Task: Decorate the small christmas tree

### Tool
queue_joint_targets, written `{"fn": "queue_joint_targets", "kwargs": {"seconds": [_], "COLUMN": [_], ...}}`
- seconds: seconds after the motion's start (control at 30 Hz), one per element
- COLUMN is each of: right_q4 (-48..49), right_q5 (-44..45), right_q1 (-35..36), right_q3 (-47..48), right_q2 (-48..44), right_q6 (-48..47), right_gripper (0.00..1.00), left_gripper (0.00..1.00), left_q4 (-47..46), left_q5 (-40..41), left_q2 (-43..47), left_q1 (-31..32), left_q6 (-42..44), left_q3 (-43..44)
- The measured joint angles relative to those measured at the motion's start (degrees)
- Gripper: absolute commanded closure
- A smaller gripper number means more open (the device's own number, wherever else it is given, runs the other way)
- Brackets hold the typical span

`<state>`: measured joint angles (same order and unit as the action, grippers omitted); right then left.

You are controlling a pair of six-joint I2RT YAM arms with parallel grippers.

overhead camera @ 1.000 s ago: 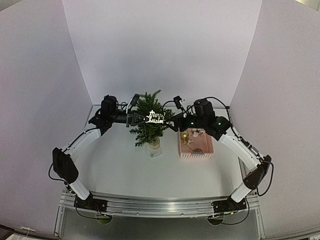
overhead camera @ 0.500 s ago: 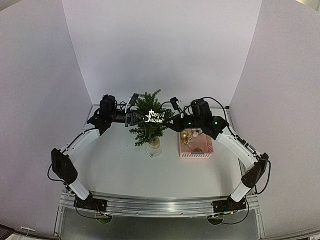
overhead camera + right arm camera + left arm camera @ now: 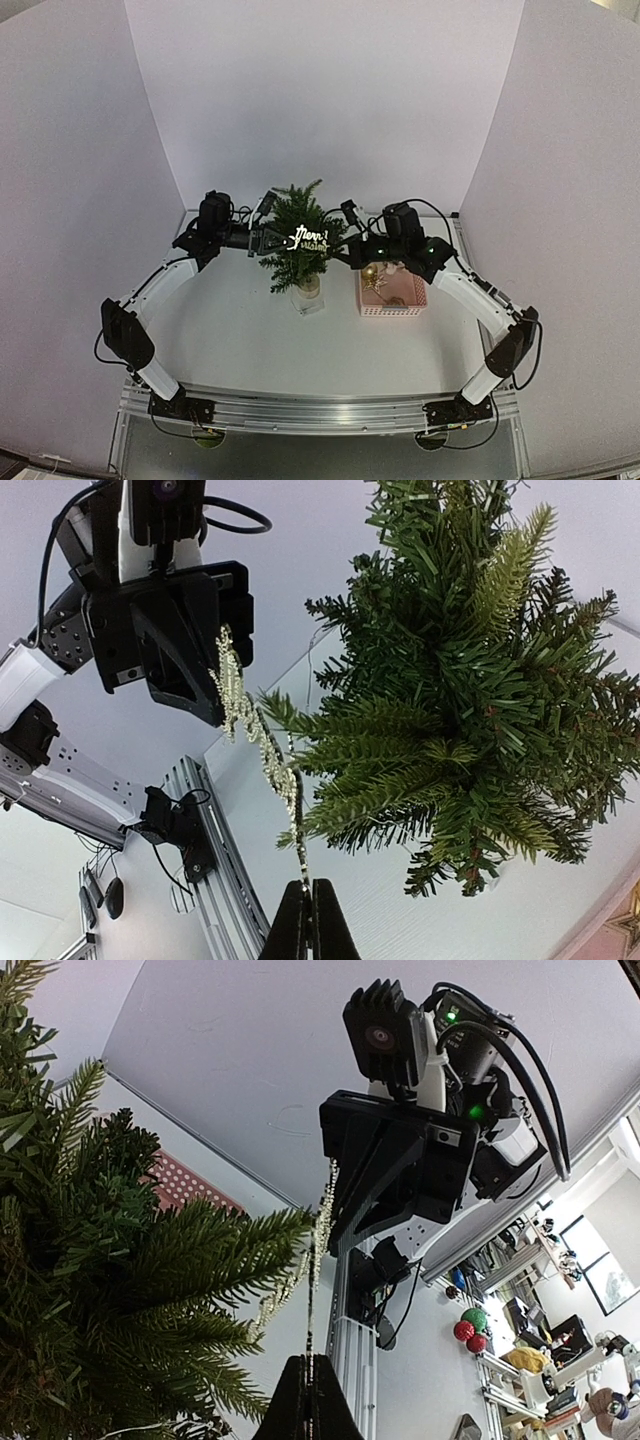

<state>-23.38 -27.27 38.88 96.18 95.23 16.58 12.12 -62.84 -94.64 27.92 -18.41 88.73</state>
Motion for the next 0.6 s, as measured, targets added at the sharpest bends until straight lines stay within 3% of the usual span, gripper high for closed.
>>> {"fn": "queue_joint_targets", "kwargs": {"seconds": [0.6], "right_q4": [1.1], "right_q5": [-2.0], "right_q1": [-2.2], "right_q3": [1.0], "right_q2": [0.0], "right_q6": [4.3], "right_gripper": [1.00], "left_gripper": [1.00], "left_q4": [-5.0], "left_q5": [4.1], "left_q2": [-0.6], "left_q1": [0.6], "left_q6": [-4.8], "left_q3": [0.1]}}
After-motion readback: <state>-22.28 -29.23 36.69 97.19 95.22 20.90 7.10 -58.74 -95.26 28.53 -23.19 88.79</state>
